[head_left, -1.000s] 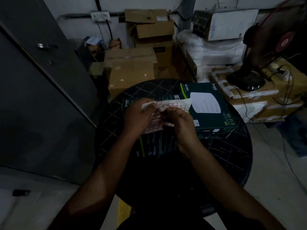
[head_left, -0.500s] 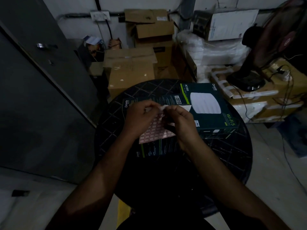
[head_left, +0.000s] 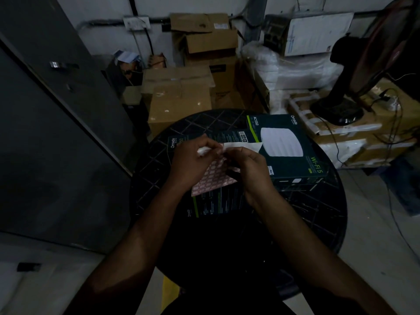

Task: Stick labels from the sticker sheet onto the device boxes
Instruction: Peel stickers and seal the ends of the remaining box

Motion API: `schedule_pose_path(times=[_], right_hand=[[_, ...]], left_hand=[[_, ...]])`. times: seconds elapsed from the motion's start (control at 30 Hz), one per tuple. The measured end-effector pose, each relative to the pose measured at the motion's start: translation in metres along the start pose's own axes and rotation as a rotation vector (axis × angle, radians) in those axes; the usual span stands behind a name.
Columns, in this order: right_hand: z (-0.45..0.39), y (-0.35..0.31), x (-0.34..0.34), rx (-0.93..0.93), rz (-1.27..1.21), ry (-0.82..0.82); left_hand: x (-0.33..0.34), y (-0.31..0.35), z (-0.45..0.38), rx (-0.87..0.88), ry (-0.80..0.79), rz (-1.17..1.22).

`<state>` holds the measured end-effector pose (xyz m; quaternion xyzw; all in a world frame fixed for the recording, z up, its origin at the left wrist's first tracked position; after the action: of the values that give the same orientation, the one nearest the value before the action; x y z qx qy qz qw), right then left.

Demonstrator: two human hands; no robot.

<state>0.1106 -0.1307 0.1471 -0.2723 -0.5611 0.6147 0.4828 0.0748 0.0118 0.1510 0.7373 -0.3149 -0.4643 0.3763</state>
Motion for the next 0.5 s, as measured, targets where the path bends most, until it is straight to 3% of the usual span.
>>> schedule_pose_path(times=[0.5], right_hand=[[-0.0041, 0.0047, -0.0018, 0.233, -0.185, 0.083]], left_hand=[[-0.0018, -0.0016, 0.0033, 0.014, 0.010, 0.015]])
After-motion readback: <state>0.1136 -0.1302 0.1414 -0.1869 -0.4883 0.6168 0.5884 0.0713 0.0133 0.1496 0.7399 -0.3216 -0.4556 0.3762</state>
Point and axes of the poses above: each hand's wrist, its own z-axis away from the middle knuckle, its own x-axis out of the palm, y = z × x, the point moved 3 cm from there along -z, towards the middle knuckle, and after that the axes turned 5 degrees about -y, right-handed, at the moved point
